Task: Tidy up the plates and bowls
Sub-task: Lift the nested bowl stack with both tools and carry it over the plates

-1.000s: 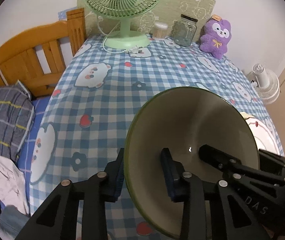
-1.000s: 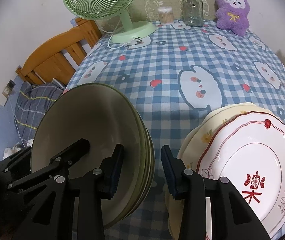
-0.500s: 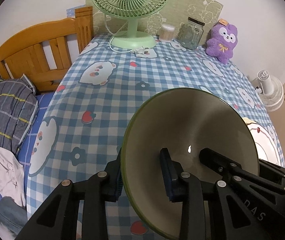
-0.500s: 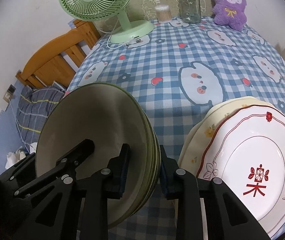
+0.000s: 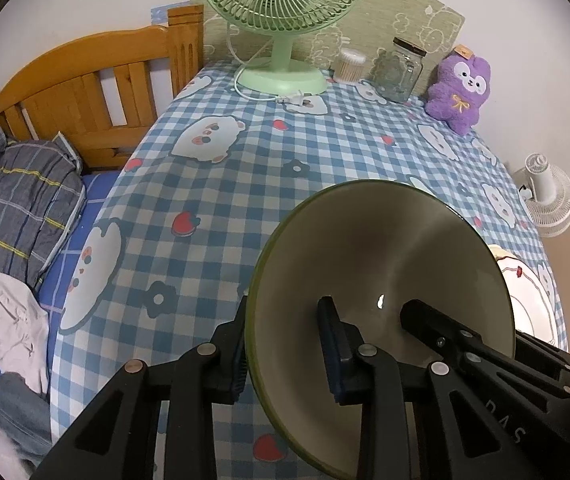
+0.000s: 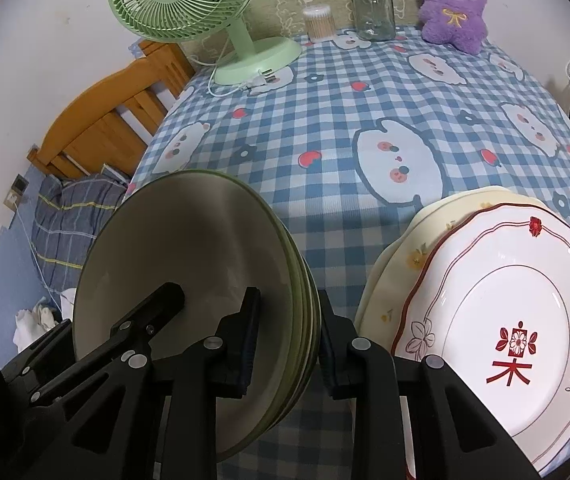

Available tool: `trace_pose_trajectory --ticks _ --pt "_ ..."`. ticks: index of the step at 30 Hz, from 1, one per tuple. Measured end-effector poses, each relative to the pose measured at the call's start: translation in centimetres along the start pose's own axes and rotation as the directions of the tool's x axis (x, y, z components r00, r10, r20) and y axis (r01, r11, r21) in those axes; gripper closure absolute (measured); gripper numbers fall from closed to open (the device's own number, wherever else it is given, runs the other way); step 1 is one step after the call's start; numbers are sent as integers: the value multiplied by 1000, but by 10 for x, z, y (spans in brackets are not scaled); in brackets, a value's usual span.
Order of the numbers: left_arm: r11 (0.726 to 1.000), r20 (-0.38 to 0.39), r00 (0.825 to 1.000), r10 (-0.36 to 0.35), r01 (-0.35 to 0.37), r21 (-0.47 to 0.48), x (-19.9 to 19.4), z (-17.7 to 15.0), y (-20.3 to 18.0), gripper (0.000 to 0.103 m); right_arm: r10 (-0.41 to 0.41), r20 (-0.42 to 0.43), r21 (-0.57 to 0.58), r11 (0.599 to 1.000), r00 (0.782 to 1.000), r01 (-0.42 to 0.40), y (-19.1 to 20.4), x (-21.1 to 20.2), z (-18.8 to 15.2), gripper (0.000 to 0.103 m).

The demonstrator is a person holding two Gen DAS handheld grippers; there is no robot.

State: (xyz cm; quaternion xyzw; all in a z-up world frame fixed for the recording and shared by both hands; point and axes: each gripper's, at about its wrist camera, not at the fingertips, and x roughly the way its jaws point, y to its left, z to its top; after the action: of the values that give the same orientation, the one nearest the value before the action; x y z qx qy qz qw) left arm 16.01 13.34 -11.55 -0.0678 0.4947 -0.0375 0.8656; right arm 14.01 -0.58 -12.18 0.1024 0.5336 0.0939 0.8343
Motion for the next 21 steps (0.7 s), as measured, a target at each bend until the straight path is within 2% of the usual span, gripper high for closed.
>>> trace_pose_trajectory --ticks 21 --pt "999 -25 999 33 -34 -17 -7 -6 -10 77 -7 -25 -9 1000 1000 6 -5 -8 -5 73"
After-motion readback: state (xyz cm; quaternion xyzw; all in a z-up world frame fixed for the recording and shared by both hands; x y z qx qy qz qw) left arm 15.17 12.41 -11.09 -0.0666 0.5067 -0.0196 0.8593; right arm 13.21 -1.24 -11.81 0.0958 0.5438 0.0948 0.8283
